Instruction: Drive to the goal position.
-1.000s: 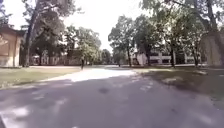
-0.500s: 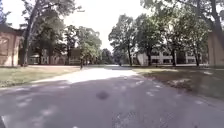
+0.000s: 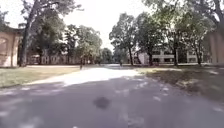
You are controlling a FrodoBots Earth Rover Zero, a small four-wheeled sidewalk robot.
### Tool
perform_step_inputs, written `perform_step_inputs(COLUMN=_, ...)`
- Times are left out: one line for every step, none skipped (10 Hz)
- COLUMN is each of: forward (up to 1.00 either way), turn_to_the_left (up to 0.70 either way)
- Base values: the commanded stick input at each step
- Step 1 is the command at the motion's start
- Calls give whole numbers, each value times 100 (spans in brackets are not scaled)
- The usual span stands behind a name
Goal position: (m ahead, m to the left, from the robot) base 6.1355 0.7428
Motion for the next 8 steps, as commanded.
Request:
perform_step_inputs(forward=85, turn_to_the_left=0)
perform_step_inputs(forward=85, turn_to_the_left=0)
perform_step_inputs(forward=85, turn_to_the_left=0)
perform_step_inputs(forward=85, turn_to_the_left=0)
perform_step_inputs(forward=85, turn_to_the_left=0)
perform_step_inputs(forward=85, turn_to_the_left=0)
perform_step_inputs(forward=85, turn_to_the_left=0)
perform_step_inputs(forward=85, turn_to_the_left=0)
